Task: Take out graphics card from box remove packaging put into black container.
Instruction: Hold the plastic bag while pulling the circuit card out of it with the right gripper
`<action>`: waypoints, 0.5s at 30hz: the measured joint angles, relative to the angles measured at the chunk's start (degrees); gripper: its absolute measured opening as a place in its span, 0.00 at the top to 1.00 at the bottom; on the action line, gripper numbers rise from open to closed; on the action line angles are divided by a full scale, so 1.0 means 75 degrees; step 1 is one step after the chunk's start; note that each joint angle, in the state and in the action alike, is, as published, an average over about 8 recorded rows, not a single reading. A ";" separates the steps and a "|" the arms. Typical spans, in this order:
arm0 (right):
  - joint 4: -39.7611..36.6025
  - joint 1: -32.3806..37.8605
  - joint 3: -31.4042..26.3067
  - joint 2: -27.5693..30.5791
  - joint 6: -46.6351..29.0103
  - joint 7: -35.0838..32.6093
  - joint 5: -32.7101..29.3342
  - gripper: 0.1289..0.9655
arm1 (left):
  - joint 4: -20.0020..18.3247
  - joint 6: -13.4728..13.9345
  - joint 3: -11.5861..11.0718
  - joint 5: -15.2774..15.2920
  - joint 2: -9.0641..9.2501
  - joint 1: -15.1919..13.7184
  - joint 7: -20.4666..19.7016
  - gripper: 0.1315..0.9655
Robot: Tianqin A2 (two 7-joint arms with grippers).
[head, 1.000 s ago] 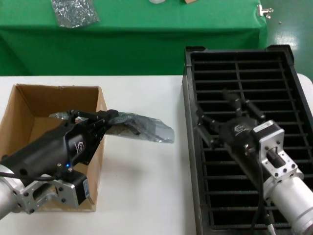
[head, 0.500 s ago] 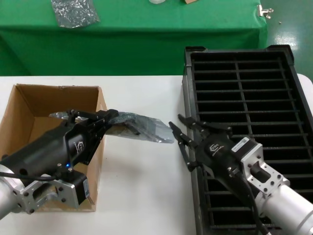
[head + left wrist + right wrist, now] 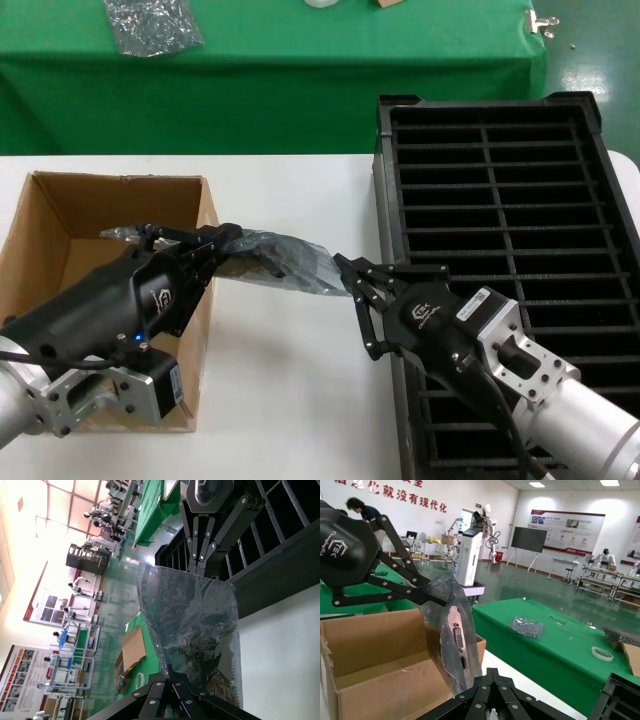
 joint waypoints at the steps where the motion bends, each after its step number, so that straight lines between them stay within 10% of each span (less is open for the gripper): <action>1: 0.0009 0.0018 -0.0028 0.0012 -0.0002 0.0019 -0.0016 0.98 | 0.0000 0.0000 0.0000 0.0000 0.0000 0.0000 0.0000 0.99; 15: 0.0319 0.0350 -0.0499 0.0420 -0.0185 0.0356 -0.0184 0.99 | 0.0000 0.0000 0.0000 0.0000 0.0000 0.0000 0.0000 0.99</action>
